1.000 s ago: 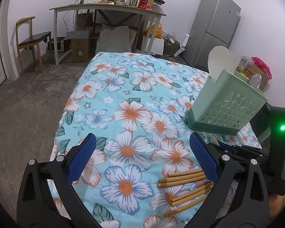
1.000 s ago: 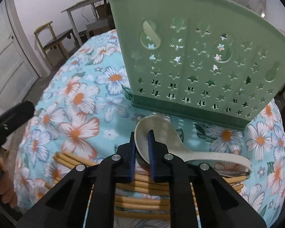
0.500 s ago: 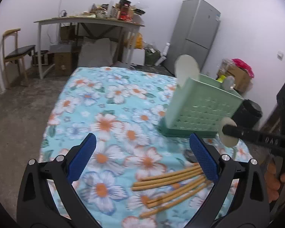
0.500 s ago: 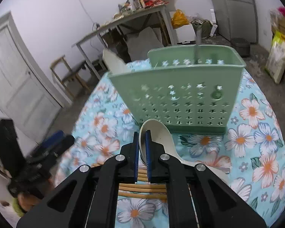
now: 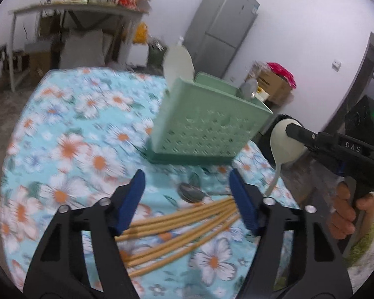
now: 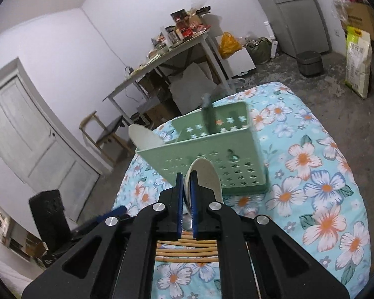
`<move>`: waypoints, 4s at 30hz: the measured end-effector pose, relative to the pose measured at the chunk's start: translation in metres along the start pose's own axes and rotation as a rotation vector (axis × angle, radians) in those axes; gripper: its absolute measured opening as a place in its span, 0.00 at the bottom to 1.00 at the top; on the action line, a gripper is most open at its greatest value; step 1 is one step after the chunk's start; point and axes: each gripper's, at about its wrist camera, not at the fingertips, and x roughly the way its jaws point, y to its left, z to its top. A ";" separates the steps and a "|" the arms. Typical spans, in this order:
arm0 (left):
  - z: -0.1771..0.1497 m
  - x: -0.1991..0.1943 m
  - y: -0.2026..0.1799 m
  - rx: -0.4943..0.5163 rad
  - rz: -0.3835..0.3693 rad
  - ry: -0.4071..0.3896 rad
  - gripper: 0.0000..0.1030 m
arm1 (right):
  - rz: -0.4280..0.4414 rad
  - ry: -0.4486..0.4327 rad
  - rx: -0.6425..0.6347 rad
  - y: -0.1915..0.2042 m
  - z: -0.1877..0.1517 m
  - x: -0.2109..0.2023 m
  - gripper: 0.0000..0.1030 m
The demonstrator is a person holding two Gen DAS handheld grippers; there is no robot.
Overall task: Organize utensils
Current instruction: 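Lift the beige spoon with the right tool while the left tool grasps a metal spoon, then carry the beige spoon toward the green holder with the right tool while the left tool holds the metal spoon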
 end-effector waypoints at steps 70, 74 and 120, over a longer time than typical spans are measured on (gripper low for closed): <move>0.015 -0.072 0.023 -0.194 0.039 -0.060 0.01 | 0.620 -0.165 -0.099 0.082 0.132 -0.017 0.05; 0.014 -0.073 0.023 -0.189 0.040 -0.070 0.01 | 0.605 -0.095 -0.095 0.080 0.135 0.026 0.05; 0.017 -0.070 0.027 -0.181 0.047 -0.076 0.01 | 0.412 0.113 -0.051 0.038 0.085 0.107 0.05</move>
